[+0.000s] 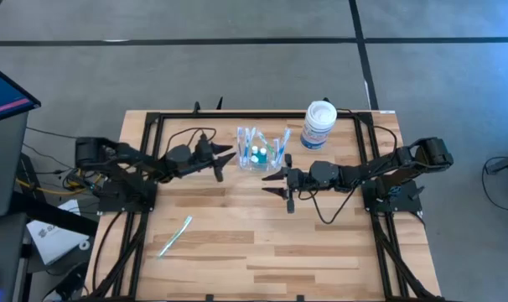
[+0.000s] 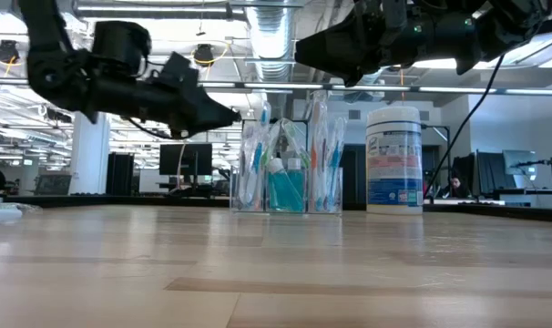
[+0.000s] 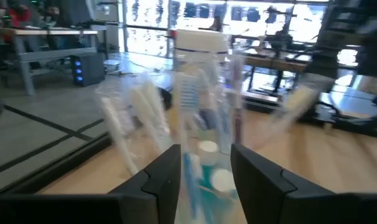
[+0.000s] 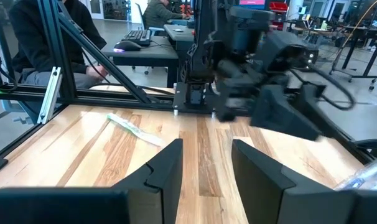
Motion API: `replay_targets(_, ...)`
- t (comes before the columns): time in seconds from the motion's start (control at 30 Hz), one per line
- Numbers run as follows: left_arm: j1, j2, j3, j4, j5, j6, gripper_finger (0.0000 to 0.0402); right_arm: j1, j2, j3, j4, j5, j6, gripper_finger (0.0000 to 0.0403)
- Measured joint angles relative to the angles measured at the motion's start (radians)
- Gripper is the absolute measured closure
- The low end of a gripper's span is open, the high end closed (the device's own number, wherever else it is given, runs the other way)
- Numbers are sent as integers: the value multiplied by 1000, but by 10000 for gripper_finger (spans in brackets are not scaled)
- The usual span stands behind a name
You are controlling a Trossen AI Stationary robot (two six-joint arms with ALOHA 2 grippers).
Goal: Pick & Place toothbrushing station
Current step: Put the green toothbrush into the transparent organizer
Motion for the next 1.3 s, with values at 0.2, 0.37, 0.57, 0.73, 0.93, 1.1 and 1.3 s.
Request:
replay_targets(0.2,-86,-111,-103,-7,0,-16,272,0,0,0,1,0,0,275)
replay_targets(0.37,-174,-149,-165,-11,1,-93,278,0,0,0,1,0,0,275)
replay_targets(0.57,-264,-151,-194,-108,-10,-209,288,1,0,0,1,0,0,275)
replay_targets(0.73,-341,-151,-194,-230,-10,-315,290,1,0,0,1,0,0,275)
replay_targets(0.93,-436,-151,-194,-241,-10,-420,291,1,0,0,1,0,1,275)
replay_targets(1.1,-507,-151,-194,-313,-11,-551,295,1,0,0,-4,0,1,275)
replay_targets(1.3,-606,-151,-194,-347,-11,-699,306,1,0,0,-20,0,3,275)
